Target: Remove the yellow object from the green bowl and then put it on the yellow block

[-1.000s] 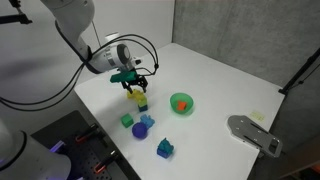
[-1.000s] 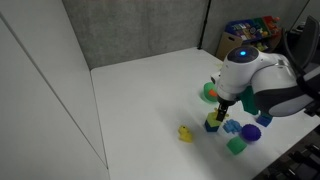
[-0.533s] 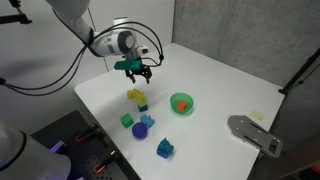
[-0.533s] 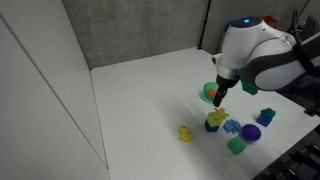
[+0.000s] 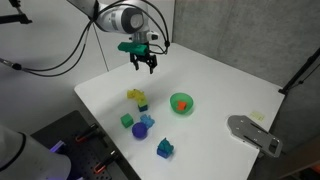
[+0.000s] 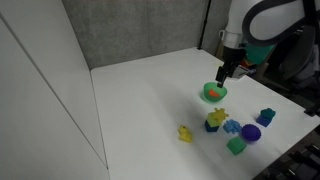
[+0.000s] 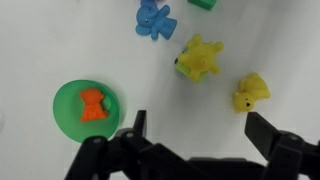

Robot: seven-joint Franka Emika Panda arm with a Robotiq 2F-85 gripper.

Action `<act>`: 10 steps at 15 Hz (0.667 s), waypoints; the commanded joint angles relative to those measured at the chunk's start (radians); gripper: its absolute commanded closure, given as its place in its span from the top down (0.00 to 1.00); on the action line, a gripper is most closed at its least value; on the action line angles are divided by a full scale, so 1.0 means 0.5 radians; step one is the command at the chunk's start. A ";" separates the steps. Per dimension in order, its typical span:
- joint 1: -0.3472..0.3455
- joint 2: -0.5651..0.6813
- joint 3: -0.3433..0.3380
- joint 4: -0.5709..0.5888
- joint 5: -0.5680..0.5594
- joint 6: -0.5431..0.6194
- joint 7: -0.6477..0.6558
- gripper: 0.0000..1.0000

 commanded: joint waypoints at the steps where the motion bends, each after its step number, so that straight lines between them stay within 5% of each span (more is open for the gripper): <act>1: -0.072 -0.154 -0.009 0.053 0.108 -0.235 -0.031 1.00; 10: -0.163 -0.573 -0.073 0.068 0.173 -0.683 -0.030 1.00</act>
